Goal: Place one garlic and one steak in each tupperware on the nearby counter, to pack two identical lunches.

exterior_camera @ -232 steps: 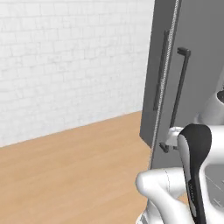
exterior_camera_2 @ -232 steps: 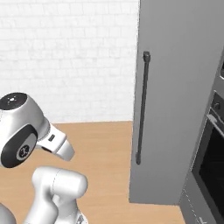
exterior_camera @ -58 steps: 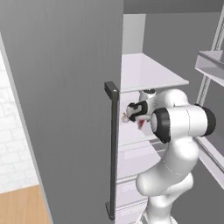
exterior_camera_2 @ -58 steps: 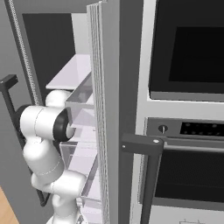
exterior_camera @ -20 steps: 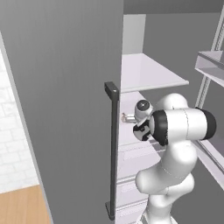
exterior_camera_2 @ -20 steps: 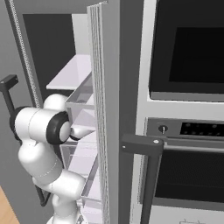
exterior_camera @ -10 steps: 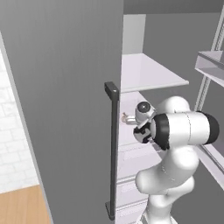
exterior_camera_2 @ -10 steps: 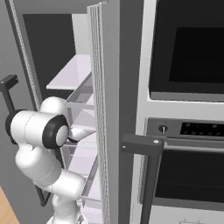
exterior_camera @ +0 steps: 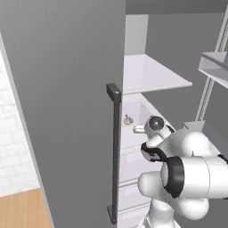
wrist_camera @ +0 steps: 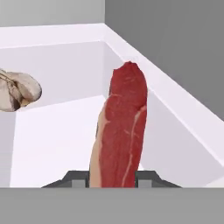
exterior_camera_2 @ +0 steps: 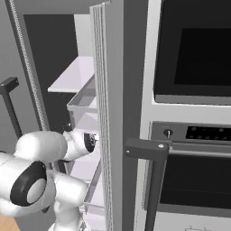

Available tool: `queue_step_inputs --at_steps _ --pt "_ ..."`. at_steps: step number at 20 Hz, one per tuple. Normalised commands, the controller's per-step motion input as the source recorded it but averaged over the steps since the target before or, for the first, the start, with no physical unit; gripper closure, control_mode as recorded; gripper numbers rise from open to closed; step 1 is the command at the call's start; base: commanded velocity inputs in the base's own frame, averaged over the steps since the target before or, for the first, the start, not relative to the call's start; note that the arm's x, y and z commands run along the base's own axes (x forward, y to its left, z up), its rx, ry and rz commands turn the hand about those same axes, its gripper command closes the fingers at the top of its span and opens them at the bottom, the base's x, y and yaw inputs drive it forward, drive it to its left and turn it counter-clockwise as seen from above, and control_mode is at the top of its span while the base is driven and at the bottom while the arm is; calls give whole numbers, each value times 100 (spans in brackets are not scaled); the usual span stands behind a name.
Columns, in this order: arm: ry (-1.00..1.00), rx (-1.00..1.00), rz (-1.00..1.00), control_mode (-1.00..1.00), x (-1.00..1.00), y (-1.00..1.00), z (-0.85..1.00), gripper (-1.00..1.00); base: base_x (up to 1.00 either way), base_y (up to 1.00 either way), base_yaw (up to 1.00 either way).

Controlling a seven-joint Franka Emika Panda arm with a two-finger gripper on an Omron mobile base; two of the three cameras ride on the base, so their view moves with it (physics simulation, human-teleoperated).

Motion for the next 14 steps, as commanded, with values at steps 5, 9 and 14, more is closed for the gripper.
queue_step_inputs --at_steps 5,9,14 --pt "14 0 14 -100 -49 -7 100 100 0 0 0" --pt "29 -3 18 -100 -64 0 59 100 0 0 0" --pt "12 0 13 -100 -100 0 32 100 0 0 0"
